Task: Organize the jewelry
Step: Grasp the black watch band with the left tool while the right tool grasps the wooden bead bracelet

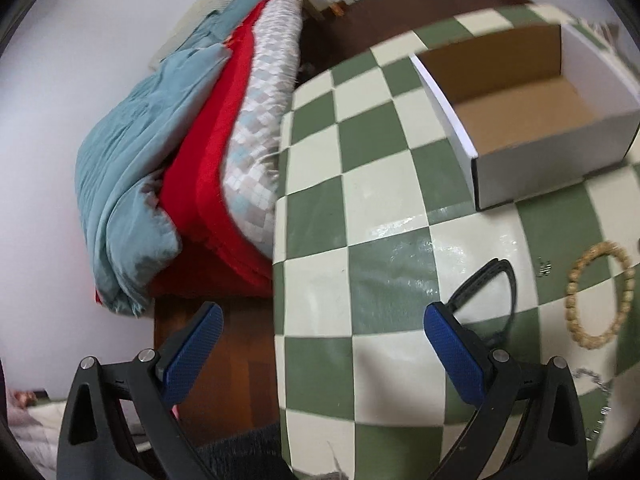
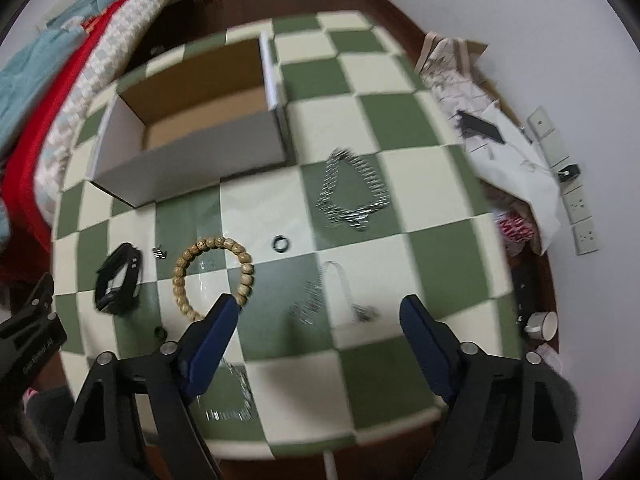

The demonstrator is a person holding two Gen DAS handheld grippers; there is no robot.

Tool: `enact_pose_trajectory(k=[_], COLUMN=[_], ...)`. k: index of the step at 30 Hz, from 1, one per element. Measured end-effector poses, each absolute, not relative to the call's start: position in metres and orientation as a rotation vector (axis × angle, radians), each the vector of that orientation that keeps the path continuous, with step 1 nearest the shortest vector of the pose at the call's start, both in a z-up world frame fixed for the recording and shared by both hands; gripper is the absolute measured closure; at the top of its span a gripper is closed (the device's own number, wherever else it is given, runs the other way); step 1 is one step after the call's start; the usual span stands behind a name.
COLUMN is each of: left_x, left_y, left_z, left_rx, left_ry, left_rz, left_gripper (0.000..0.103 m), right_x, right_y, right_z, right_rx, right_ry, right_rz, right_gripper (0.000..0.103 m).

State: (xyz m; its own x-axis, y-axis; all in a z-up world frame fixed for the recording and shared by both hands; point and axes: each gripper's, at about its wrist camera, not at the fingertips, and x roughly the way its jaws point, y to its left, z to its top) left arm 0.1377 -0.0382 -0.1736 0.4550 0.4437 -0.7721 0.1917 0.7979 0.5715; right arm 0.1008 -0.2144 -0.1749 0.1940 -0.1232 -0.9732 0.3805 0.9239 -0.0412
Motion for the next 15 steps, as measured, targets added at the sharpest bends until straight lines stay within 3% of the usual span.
enact_pose_trajectory(k=[7,13,15], left_x=[0.152,0.16,0.162], left_y=[-0.046,-0.053,-0.051], left_z=[-0.203,-0.207,-0.209], left_rx=[0.738,0.76,0.737], left_ry=[1.166,1.161,1.183], left_rz=[0.106,0.044,0.01], left_gripper=[0.001,0.002,0.013], right_x=[0.134,0.142,0.143], right_y=[-0.189,-0.174,-0.172], right_z=[-0.236,-0.235,-0.235], right_rx=[0.222,0.22,0.206], right_ry=[1.409,1.388,1.389], right_rz=[-0.371,-0.355,-0.346], right_gripper=[0.037,0.07,0.081])
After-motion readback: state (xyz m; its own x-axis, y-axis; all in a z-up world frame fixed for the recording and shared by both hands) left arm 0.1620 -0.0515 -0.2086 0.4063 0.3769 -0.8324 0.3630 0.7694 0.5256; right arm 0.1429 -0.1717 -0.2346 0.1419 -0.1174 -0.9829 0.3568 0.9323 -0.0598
